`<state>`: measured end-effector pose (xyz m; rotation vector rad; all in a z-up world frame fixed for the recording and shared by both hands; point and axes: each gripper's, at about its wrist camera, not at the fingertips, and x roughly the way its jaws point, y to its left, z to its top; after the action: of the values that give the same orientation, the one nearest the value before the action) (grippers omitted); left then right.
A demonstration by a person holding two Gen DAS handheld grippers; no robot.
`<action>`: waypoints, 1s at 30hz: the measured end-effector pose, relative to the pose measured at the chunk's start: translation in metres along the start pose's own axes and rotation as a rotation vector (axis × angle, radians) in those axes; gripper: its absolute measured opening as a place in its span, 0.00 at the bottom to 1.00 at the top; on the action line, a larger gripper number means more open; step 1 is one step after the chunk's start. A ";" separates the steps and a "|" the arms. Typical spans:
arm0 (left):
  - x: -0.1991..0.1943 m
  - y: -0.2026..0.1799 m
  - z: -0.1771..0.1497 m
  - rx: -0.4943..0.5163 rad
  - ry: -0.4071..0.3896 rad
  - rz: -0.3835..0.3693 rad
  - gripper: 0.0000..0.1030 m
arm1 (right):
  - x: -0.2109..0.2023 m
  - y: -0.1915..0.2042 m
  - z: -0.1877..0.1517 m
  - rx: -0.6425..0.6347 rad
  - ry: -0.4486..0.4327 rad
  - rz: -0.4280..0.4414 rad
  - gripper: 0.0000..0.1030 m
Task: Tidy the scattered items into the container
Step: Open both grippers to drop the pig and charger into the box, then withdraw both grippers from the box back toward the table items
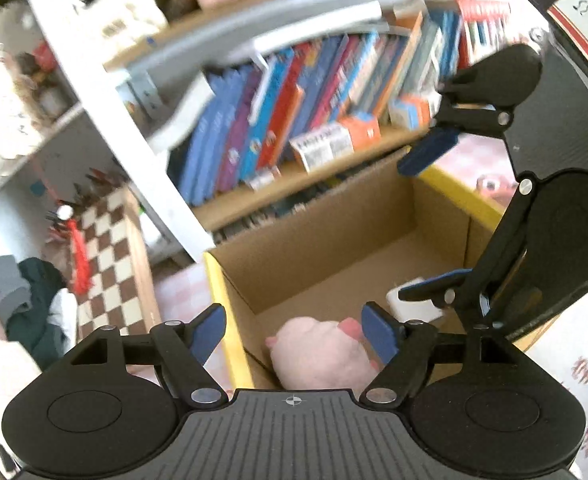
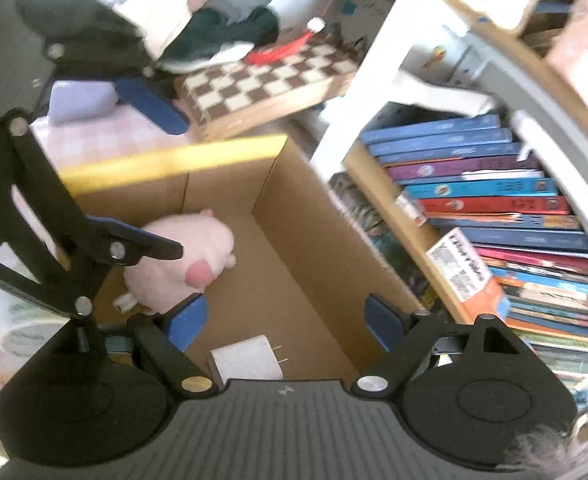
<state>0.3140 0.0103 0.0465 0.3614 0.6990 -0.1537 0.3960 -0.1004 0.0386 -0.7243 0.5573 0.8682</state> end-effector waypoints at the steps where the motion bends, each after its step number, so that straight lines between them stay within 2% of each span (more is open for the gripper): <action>1: -0.007 0.001 -0.001 -0.010 -0.019 0.001 0.75 | -0.010 0.001 0.000 0.015 -0.020 -0.015 0.83; 4: -0.029 0.002 -0.005 -0.041 -0.074 0.003 0.80 | -0.039 0.006 -0.002 0.080 -0.080 -0.042 0.83; 8: -0.057 0.003 -0.013 -0.096 -0.144 -0.002 0.80 | -0.073 0.014 -0.003 0.185 -0.141 -0.060 0.83; 16: -0.096 0.006 -0.049 -0.192 -0.197 0.001 0.80 | -0.119 0.049 -0.011 0.319 -0.207 -0.134 0.83; 21: -0.119 0.014 -0.077 -0.237 -0.206 0.022 0.80 | -0.134 0.071 -0.027 0.428 -0.203 -0.178 0.83; 30: -0.137 0.021 -0.132 -0.303 -0.147 0.007 0.80 | -0.146 0.118 -0.065 0.572 -0.118 -0.221 0.83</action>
<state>0.1366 0.0821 0.0480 0.0616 0.5655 -0.0653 0.2102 -0.1678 0.0592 -0.2047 0.5719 0.5025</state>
